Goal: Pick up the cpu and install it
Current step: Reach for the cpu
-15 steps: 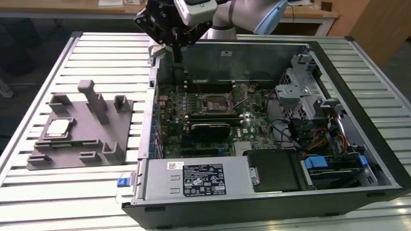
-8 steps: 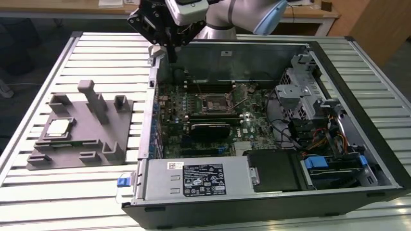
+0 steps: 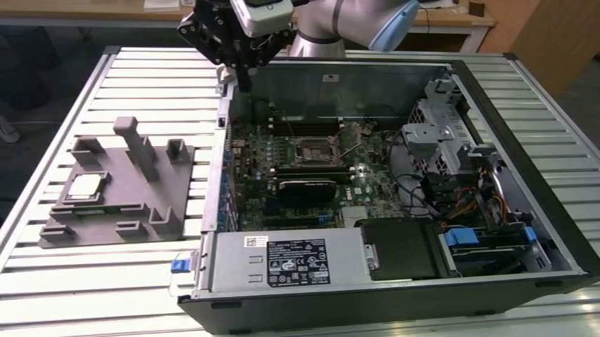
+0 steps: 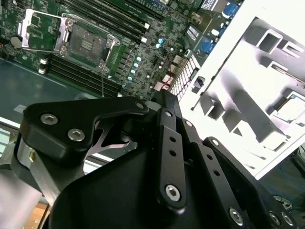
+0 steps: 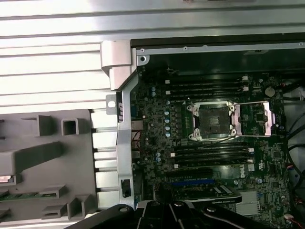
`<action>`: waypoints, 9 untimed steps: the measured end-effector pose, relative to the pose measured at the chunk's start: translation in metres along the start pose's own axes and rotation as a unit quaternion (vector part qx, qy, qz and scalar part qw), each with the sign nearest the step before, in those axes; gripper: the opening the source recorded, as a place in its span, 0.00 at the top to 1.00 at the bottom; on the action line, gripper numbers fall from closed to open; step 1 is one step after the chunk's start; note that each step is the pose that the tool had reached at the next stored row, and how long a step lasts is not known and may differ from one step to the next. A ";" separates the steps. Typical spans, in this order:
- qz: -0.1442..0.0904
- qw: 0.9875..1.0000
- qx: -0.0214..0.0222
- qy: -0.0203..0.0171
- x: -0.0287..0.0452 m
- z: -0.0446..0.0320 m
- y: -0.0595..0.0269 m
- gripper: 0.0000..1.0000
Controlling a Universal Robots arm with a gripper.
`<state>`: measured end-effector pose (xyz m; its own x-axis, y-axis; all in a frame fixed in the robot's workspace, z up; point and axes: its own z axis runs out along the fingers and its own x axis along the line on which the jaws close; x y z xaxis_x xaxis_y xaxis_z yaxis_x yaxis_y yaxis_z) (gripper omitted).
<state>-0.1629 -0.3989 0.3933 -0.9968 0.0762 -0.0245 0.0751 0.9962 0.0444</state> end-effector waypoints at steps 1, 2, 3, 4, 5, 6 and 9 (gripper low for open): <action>0.000 1.000 0.000 0.000 0.0010 0.0000 -0.0001 0.89; 0.000 1.000 0.000 0.000 0.0020 0.0000 -0.0002 0.89; 0.000 1.000 0.000 0.000 0.0031 -0.0001 -0.0002 0.89; 0.000 1.000 0.000 0.000 0.0043 -0.0001 -0.0003 0.89; 0.000 1.000 0.000 0.000 0.0055 -0.0001 -0.0004 0.89; 0.000 1.000 0.000 0.000 0.0067 -0.0001 -0.0005 0.89; 0.000 1.000 0.000 0.000 0.0098 -0.0002 -0.0007 0.89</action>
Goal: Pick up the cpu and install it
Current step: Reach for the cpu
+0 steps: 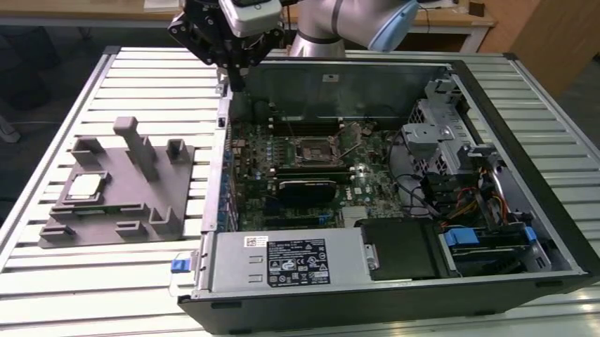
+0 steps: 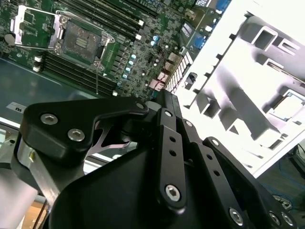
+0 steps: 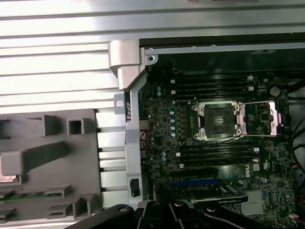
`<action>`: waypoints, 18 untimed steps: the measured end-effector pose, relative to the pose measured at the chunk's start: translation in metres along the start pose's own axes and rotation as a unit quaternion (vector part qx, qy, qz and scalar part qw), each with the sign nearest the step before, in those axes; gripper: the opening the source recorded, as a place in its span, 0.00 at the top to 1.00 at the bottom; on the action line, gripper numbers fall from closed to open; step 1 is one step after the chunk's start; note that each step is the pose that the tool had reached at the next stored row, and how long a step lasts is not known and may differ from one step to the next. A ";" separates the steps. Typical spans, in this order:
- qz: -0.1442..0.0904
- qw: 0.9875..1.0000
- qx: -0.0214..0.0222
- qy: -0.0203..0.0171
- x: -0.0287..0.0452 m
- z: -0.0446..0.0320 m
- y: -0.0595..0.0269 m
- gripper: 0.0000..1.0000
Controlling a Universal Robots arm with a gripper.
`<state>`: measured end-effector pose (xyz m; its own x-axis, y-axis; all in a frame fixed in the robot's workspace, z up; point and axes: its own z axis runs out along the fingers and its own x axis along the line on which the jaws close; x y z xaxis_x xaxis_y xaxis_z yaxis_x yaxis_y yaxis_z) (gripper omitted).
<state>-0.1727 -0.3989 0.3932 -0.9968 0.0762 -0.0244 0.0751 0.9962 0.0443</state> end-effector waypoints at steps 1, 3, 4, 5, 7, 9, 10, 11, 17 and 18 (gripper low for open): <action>0.000 1.000 0.000 0.000 0.0013 0.0000 -0.0001 0.89; 0.000 1.000 0.000 0.000 0.0040 -0.0001 -0.0003 0.89; 0.000 1.000 0.000 0.000 0.0053 -0.0001 -0.0004 0.89; 0.000 1.000 0.000 0.000 0.0065 -0.0001 -0.0005 0.89; 0.000 1.000 0.000 0.000 0.0087 -0.0002 -0.0007 0.89; 0.000 1.000 0.000 0.000 0.0104 -0.0002 -0.0008 0.89; 0.000 1.000 0.000 0.000 0.0112 -0.0002 -0.0008 0.89; 0.000 1.000 0.000 0.000 0.0119 -0.0002 -0.0009 0.89; 0.000 1.000 0.000 0.000 0.0170 -0.0002 -0.0013 0.89; 0.000 1.000 0.000 0.000 0.0177 -0.0002 -0.0013 0.89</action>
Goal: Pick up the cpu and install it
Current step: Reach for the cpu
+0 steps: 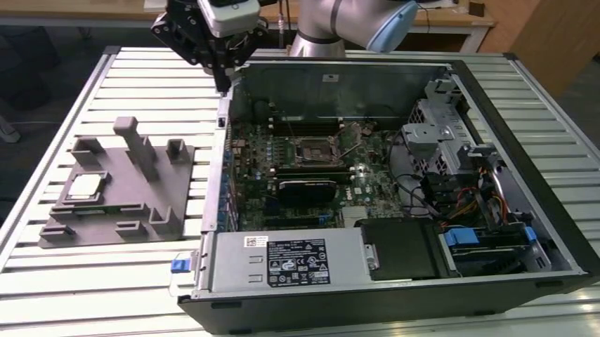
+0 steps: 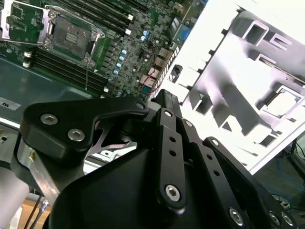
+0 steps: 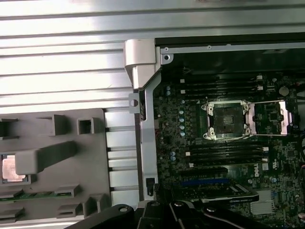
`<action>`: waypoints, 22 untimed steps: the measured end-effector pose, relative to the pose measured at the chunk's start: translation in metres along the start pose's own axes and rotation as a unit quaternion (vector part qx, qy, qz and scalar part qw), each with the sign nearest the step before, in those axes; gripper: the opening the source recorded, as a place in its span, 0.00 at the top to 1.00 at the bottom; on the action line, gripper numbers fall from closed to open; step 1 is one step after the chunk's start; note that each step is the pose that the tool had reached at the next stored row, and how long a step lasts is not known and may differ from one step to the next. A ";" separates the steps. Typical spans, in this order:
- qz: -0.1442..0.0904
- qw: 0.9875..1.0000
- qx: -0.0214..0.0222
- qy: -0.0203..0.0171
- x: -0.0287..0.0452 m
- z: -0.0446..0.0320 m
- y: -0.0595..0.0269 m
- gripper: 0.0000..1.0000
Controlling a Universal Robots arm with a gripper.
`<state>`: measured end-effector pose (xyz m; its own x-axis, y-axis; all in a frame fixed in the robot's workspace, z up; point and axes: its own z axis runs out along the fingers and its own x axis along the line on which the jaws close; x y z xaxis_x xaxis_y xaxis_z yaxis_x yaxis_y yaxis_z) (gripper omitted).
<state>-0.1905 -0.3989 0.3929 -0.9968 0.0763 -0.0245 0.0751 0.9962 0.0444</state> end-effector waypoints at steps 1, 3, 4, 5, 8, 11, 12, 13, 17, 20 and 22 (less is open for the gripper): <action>0.000 1.000 0.000 0.000 0.0007 0.0000 -0.0001 0.89; 0.000 1.000 0.000 0.000 0.0024 0.0000 -0.0002 0.89; 0.000 1.000 0.000 0.000 0.0035 0.0000 -0.0003 0.89; 0.000 1.000 0.000 0.000 0.0046 0.0000 -0.0004 0.89; 0.000 1.000 0.000 0.000 0.0079 0.0000 -0.0006 0.89; 0.000 1.000 0.000 0.000 0.0109 -0.0001 -0.0008 0.89; 0.000 1.000 0.000 0.000 0.0119 -0.0001 -0.0009 0.89; 0.000 1.000 0.000 0.000 0.0129 -0.0001 -0.0010 0.89; 0.000 1.000 0.000 0.000 0.0170 -0.0002 -0.0013 0.89; 0.000 1.000 0.000 0.000 0.0199 -0.0003 -0.0015 0.89; 0.000 1.000 0.000 0.000 0.0221 -0.0003 -0.0017 0.89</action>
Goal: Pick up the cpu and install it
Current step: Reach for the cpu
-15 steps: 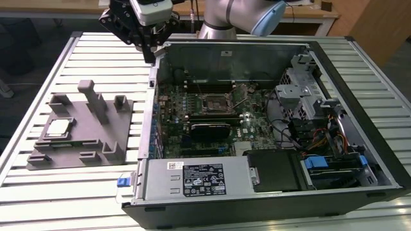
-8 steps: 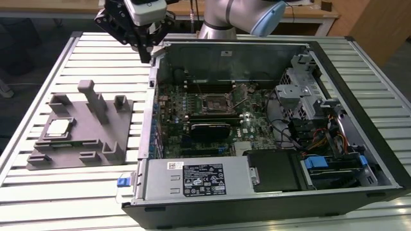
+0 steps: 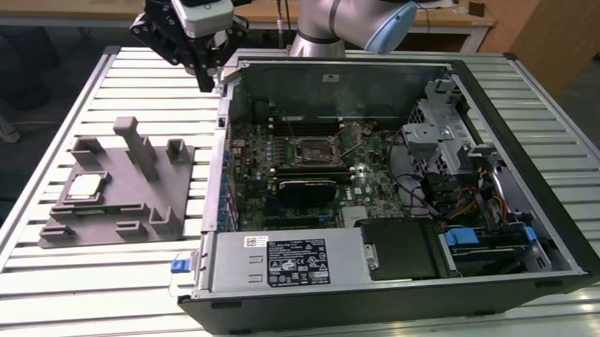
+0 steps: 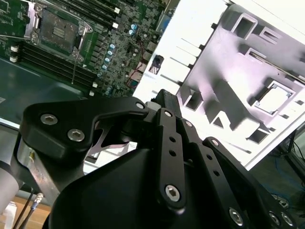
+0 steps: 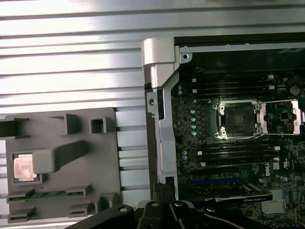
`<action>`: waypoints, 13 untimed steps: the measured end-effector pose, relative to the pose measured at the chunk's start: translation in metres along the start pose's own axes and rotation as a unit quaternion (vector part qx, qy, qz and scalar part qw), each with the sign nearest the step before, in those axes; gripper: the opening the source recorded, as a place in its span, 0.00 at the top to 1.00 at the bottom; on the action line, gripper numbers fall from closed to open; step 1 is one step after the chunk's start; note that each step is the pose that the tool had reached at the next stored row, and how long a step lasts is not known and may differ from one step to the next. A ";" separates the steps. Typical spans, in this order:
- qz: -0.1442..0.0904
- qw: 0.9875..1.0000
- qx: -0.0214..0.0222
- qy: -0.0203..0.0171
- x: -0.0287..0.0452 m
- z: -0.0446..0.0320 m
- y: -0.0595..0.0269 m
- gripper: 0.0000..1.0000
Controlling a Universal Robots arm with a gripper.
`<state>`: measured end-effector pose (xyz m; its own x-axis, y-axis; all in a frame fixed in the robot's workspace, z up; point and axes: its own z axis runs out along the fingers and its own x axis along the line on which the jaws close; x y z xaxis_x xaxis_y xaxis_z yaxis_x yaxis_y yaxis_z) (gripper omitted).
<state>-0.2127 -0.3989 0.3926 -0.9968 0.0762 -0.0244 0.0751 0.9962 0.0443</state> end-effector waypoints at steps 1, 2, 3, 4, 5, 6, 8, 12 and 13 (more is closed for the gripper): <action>0.000 1.000 0.000 0.000 0.0011 0.0000 -0.0001 0.89; 0.000 1.000 0.000 0.000 0.0021 0.0000 -0.0002 0.89; 0.000 1.000 0.000 0.000 0.0032 0.0000 -0.0003 0.89; 0.000 1.000 0.000 0.000 0.0042 0.0000 -0.0003 0.89; 0.000 1.000 0.000 0.000 0.0052 0.0000 -0.0004 0.89; 0.000 1.000 0.000 0.000 0.0063 0.0000 -0.0005 0.89; 0.000 1.000 0.000 0.000 0.0082 -0.0001 -0.0006 0.89; 0.000 1.000 0.000 0.000 0.0122 -0.0001 -0.0009 0.89; 0.000 1.000 0.000 0.000 0.0132 -0.0002 -0.0010 0.89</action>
<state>-0.2259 -0.3989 0.3924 -0.9968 0.0762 -0.0245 0.0751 0.9962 0.0444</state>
